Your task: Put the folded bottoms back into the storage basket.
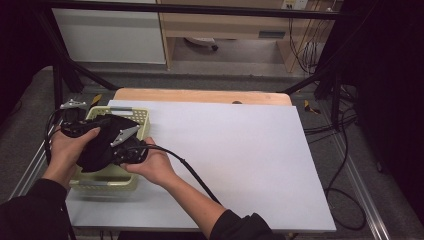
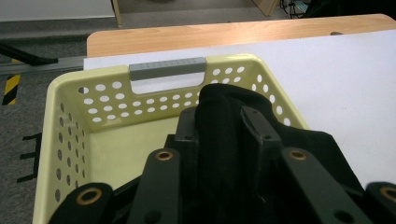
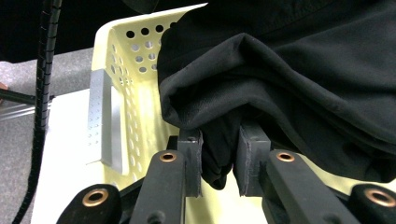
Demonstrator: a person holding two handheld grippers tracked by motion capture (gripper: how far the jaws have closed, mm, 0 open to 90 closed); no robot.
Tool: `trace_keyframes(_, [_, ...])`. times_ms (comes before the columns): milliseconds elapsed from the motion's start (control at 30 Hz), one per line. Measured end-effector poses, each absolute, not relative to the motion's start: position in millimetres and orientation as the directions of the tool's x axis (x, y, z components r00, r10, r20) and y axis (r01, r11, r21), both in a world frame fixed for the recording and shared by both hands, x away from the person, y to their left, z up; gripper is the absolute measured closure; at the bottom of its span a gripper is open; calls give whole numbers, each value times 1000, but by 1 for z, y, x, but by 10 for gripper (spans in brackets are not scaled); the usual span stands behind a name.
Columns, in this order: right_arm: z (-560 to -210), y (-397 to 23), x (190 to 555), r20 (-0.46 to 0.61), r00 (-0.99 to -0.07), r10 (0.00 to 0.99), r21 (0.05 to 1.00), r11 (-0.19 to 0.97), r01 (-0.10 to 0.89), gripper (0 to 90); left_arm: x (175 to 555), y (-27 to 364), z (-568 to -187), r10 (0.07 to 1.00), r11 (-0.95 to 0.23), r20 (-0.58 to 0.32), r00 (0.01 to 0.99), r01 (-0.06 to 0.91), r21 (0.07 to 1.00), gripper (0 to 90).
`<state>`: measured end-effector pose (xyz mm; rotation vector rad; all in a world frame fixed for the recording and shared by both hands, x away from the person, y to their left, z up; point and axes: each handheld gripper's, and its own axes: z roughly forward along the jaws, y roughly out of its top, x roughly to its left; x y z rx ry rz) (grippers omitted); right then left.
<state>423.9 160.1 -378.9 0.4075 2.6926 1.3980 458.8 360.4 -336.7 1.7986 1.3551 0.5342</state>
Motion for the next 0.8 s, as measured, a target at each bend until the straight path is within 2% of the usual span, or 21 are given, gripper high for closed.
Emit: trace_keyframes(800, [-385,147,432,55,-958,282,818,537,205,748,465,358,-350,936,-91,-143,322,615,784,701])
